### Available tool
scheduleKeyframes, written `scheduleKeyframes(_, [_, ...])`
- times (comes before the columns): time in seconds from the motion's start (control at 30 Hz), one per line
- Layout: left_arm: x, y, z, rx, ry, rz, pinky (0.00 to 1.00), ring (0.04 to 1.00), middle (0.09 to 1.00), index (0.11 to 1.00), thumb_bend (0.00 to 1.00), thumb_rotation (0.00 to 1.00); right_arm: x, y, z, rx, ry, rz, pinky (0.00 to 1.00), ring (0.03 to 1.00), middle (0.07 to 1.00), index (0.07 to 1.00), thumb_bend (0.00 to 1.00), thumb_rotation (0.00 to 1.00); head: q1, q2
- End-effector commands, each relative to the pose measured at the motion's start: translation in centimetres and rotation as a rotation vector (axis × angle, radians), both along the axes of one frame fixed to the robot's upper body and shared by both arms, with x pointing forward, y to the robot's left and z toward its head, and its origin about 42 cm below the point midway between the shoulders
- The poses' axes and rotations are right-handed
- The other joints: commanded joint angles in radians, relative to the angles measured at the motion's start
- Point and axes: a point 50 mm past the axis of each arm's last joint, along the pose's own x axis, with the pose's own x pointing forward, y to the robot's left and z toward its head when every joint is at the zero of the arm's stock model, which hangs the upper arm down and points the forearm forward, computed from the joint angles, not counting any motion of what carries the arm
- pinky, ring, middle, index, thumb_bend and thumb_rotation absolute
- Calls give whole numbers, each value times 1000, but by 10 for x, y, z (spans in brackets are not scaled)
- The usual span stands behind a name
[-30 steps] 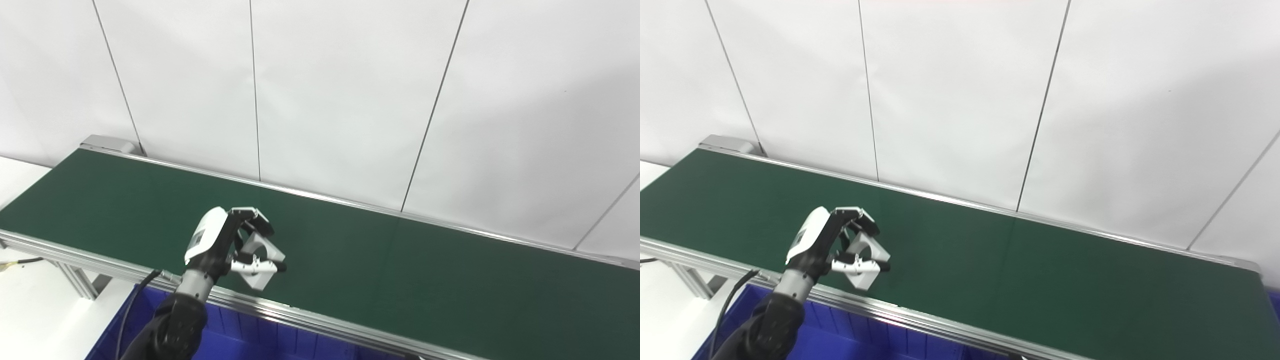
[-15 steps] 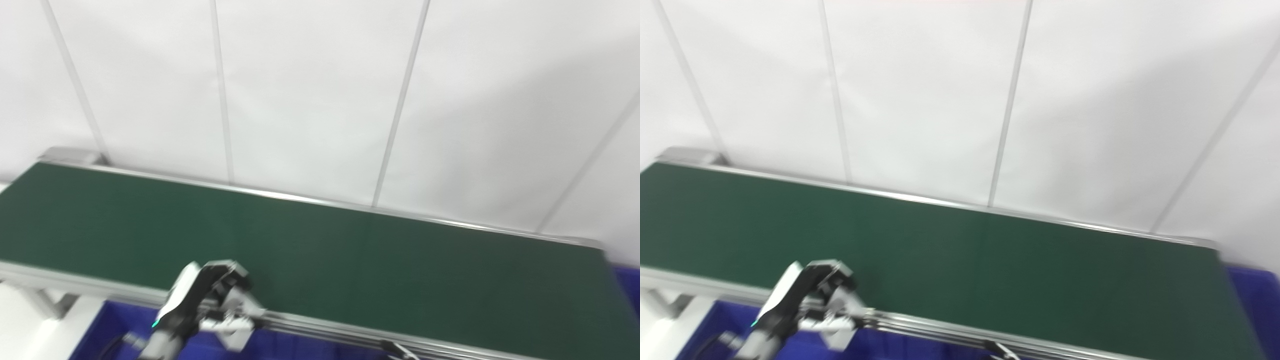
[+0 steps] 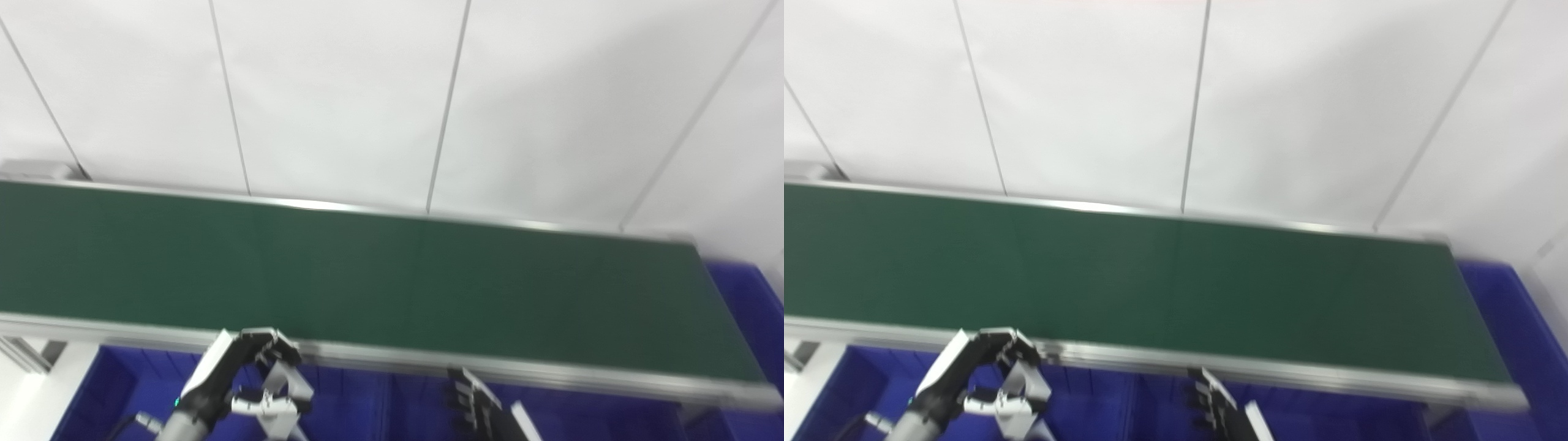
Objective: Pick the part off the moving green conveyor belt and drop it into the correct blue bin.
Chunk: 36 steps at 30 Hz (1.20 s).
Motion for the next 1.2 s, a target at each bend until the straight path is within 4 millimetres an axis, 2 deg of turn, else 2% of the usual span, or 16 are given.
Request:
scheduleKeyframes(0.0, [7,4,13,16,-26,-22,357,427,504,490,496,0,6,4,17,13,-77,2,752,846,859,925,808,161,-5,30])
scheduleKeyframes(0.03, [8,4,14,17,-16,-29,358,425,504,490,495,0,7,4,19,10,-77,1,746,845,856,923,813,164,-5,30])
scheduleKeyframes(0.07, [9,4,15,23,-6,-37,359,425,504,491,495,0,8,4,21,6,-79,-1,744,845,855,922,814,165,-8,58])
scheduleKeyframes(0.23, [16,1,23,89,8,-79,363,419,509,492,495,0,13,2,31,-15,-86,-2,737,838,840,913,827,158,6,104])
scheduleKeyframes(0.53, [20,-5,31,147,24,-113,362,420,513,493,495,0,17,0,41,-51,-91,-7,725,833,850,909,843,135,34,151])
scheduleKeyframes(0.77, [21,-8,33,217,53,-123,412,437,523,487,495,0,17,2,43,-73,-98,-18,705,834,857,908,847,150,47,156])
scheduleKeyframes(0.9, [21,-11,37,276,61,-121,423,420,528,513,494,0,16,1,44,-74,-96,-18,704,832,855,908,843,153,56,160])
scheduleKeyframes(0.93, [21,-12,37,285,64,-123,460,428,539,514,493,0,16,1,45,-72,-94,-19,712,836,856,909,843,152,56,161])
scheduleKeyframes(1.0, [20,-13,38,304,72,-133,471,430,542,515,493,0,15,0,45,-68,-93,-20,715,837,856,909,843,152,58,164])
scheduleKeyframes(1.07, [20,-14,39,337,97,-157,531,612,712,503,501,34,15,0,46,-63,-93,-22,716,838,855,907,848,149,58,165])
scheduleKeyframes(1.1, [20,-15,40,365,110,-174,543,646,748,501,503,41,15,0,46,-61,-93,-22,717,838,854,907,849,150,58,165])
scheduleKeyframes(1.13, [20,-16,41,390,118,-189,556,685,787,678,590,13,15,0,46,-63,-94,-21,714,836,853,906,850,151,57,166])
scheduleKeyframes(1.17, [20,-17,41,406,127,-199,558,694,795,710,610,8,15,-1,46,-67,-96,-21,712,835,852,906,850,152,57,165])
